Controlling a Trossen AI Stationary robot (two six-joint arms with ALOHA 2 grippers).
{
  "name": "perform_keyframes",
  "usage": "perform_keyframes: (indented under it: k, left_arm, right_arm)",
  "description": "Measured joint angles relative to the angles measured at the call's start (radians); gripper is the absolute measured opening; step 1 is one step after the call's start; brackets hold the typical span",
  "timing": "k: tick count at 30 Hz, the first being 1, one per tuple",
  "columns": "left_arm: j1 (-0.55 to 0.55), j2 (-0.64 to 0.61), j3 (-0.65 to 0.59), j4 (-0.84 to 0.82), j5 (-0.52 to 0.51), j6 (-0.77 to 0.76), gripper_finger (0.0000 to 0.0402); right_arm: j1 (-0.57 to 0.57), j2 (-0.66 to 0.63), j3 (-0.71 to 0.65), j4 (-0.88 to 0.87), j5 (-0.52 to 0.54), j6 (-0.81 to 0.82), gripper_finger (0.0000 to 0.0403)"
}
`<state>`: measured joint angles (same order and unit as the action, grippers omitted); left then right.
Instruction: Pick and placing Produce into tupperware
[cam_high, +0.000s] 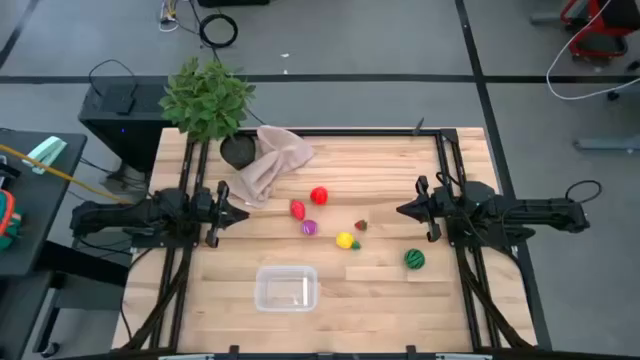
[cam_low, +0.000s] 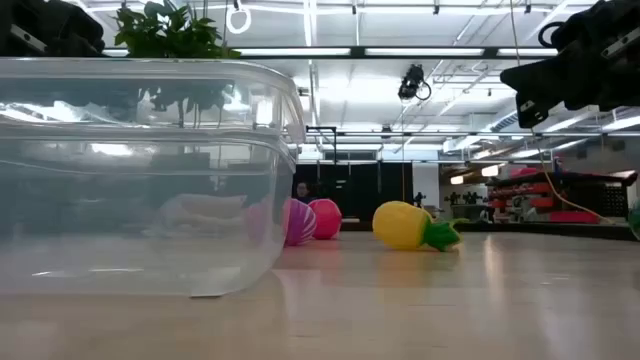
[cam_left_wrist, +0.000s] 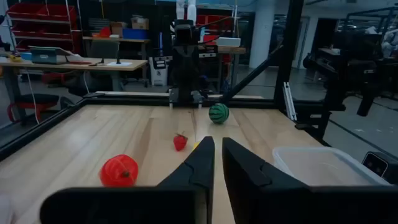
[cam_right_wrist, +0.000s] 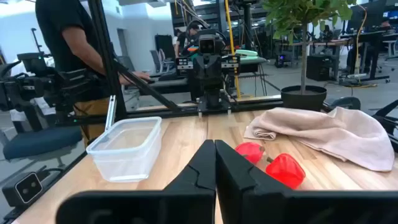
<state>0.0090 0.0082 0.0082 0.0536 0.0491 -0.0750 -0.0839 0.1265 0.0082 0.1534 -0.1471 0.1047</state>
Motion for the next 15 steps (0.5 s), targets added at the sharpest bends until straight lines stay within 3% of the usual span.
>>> perform_keyframes:
  k: [15]
  left_arm:
    - [0.0, 0.0, 0.0, 0.0, 0.0, 0.0, 0.0034]
  right_arm:
    - [0.0, 0.0, 0.0, 0.0, 0.0, 0.0, 0.0005]
